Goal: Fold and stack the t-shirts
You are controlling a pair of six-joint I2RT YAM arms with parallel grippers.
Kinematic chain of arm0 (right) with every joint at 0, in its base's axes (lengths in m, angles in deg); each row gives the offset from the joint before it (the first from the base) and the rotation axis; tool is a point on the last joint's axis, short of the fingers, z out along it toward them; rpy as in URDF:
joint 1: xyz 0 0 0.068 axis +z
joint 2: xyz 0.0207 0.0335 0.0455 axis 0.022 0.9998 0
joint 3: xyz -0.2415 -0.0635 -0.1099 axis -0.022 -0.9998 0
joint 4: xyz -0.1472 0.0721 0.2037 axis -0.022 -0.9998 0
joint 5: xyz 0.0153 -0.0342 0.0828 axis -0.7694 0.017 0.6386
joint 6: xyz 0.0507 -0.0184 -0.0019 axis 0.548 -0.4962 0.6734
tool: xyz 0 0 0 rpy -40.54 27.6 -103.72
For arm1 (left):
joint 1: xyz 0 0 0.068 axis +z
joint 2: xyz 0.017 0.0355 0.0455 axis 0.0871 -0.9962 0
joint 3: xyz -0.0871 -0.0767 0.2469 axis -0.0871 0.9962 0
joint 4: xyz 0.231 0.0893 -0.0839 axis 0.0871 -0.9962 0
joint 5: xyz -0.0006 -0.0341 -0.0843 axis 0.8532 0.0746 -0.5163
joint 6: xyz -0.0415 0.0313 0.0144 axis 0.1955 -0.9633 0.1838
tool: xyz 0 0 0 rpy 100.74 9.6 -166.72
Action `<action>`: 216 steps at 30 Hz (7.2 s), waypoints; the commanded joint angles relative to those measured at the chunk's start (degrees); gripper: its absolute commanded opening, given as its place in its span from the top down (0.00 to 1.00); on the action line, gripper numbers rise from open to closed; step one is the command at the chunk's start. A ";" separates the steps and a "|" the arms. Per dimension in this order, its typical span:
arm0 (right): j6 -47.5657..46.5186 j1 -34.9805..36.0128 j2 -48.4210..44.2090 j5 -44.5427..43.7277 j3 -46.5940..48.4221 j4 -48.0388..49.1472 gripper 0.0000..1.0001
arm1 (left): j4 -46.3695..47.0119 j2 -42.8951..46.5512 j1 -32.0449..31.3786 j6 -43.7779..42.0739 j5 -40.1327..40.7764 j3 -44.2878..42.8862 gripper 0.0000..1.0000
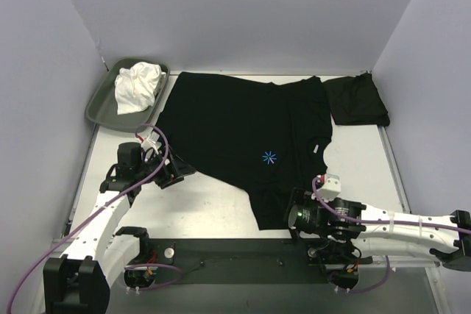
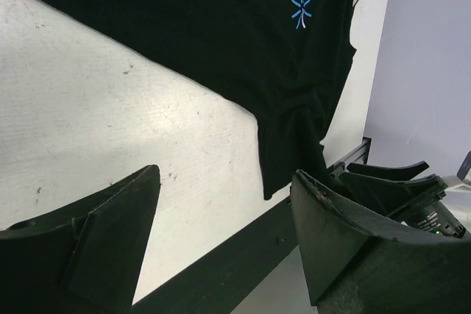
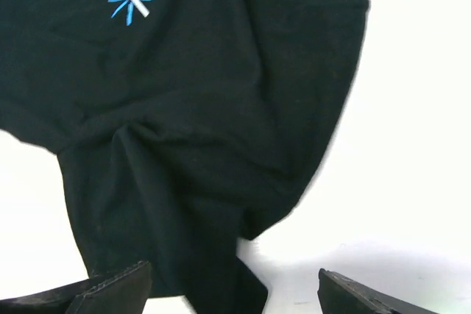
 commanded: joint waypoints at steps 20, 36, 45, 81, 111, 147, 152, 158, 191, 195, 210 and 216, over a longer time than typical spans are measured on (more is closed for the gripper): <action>-29.80 -16.99 29.41 -1.62 17.98 19.59 0.00 | 0.83 -9.59 -0.25 -0.64 3.06 -11.83 0.19; -43.97 -49.30 46.18 18.87 24.03 34.65 0.00 | -4.16 -50.30 -3.95 -4.76 9.39 -42.59 0.23; -44.50 -52.38 56.29 25.37 28.60 36.94 0.00 | -5.67 -62.26 -5.88 -4.68 10.72 -48.41 0.26; -59.79 -46.78 54.56 12.56 50.53 22.27 0.00 | -1.27 -24.13 -0.78 0.60 11.77 -27.50 0.26; -39.05 -26.28 27.20 19.58 5.58 31.22 0.00 | -1.71 -14.28 -0.78 -1.60 8.69 -19.58 0.25; -33.42 -8.00 39.60 29.69 10.32 41.95 0.00 | -1.10 -13.14 -0.08 -2.92 7.99 -15.10 0.25; -33.25 -7.20 37.15 21.53 12.87 35.99 0.00 | -1.10 -12.52 -0.17 -2.92 7.82 -14.84 0.25; -31.85 -7.20 29.77 8.01 16.03 20.79 0.00 | -1.63 -11.82 -0.17 -3.18 7.11 -14.92 0.25; -16.81 1.50 30.09 6.49 7.16 8.55 0.52 | -0.22 -12.35 -0.25 -2.83 6.23 -14.13 0.25; -17.43 1.41 35.80 4.64 9.97 7.93 0.62 | -0.04 -12.61 -0.26 -2.92 6.23 -14.05 0.25; -16.55 1.32 38.55 2.79 11.03 7.32 1.00 | 0.04 -12.87 -0.17 -3.45 6.41 -13.87 0.25; -9.55 1.32 31.96 -3.26 11.99 -2.58 1.00 | -0.04 -12.87 -0.17 -3.53 6.32 -13.61 0.25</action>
